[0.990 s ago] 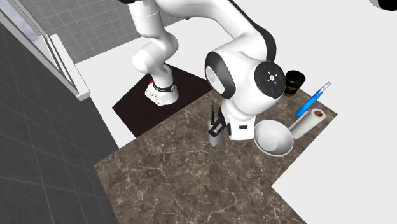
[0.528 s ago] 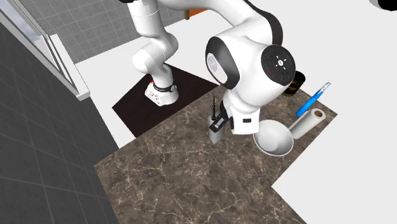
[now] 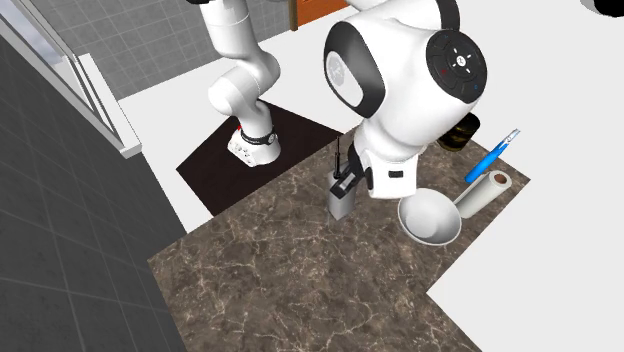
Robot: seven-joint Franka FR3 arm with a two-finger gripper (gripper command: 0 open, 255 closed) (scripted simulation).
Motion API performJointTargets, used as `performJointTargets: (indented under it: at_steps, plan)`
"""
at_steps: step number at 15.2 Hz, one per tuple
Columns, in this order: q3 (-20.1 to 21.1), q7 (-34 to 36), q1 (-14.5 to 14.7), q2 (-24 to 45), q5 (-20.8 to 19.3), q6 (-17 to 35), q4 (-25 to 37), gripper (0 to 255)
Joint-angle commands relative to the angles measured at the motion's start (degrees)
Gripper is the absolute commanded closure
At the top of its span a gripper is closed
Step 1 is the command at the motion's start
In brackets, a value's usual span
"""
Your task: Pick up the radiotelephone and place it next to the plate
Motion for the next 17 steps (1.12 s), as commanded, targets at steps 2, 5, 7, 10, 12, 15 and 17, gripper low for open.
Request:
performJointTargets:
  at_steps: [2,5,7,10,12,15,17]
  plan:
    - [-0.01,-0.01,0.00,0.05,0.02,-2.42,2.47,255]
    - [-0.02,-0.02,-0.01,0.28,0.07,-4.77,5.03,255]
    - [-0.03,-0.05,-0.02,0.49,0.13,-6.36,6.83,255]
    - [-0.07,-0.12,-0.04,0.93,0.23,-8.77,9.66,255]
    - [-0.10,-0.17,-0.07,1.31,0.32,-10.40,11.65,255]
    - [-0.18,-0.29,-0.13,1.99,0.48,-12.90,14.80,255]
    - [-0.24,-0.39,-0.18,2.54,0.60,-14.60,17.02,255]
